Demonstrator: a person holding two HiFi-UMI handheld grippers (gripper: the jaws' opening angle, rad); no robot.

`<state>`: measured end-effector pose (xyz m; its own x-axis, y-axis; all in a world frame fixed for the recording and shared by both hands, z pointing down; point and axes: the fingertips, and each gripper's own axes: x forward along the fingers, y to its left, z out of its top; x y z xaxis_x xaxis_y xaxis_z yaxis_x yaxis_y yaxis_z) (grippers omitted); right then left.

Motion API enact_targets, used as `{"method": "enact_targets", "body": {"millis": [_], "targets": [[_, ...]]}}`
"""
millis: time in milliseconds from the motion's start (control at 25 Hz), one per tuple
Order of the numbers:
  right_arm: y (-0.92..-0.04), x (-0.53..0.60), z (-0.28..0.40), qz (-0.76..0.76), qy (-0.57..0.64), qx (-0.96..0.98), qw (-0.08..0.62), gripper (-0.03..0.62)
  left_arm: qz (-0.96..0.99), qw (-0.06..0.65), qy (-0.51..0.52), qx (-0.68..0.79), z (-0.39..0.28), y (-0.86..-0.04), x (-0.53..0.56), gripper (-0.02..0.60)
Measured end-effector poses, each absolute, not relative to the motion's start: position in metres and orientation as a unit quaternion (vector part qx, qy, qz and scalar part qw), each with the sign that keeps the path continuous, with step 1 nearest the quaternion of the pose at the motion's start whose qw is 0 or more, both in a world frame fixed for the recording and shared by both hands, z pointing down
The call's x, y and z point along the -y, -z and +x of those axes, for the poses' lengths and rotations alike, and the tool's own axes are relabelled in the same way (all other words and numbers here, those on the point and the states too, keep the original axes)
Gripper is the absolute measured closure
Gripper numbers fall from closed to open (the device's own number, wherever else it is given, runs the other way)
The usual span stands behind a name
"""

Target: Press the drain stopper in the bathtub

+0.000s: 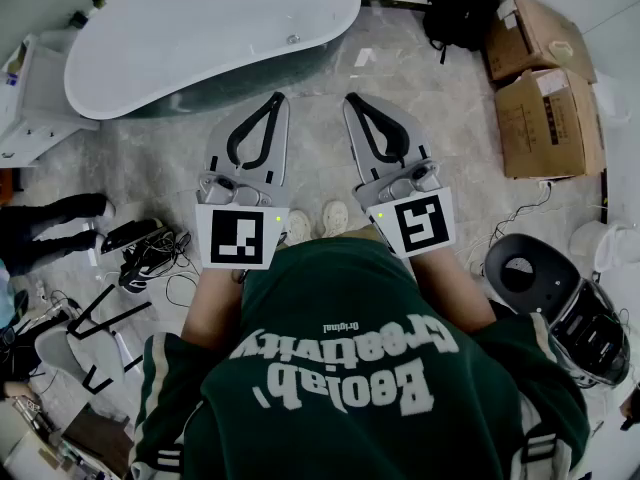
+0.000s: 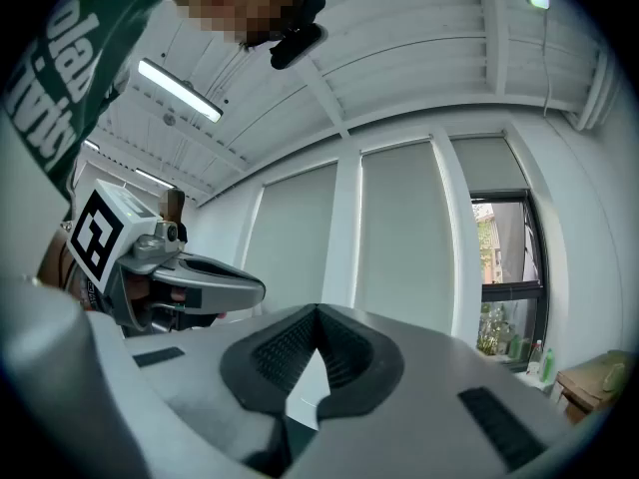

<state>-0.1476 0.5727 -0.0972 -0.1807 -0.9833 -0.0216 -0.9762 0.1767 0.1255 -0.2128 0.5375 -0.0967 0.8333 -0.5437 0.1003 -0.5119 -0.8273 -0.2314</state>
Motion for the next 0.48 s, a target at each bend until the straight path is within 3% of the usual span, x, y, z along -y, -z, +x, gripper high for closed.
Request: {"method": "enact_targets", "body": {"millis": [480], "targets": [[0.097,-0.583,-0.136,0.631,0.058,0.773,0.019,0.585,-0.949,0.107,0.088,-0.282,-0.201,0.096,-0.552,0.574]]}}
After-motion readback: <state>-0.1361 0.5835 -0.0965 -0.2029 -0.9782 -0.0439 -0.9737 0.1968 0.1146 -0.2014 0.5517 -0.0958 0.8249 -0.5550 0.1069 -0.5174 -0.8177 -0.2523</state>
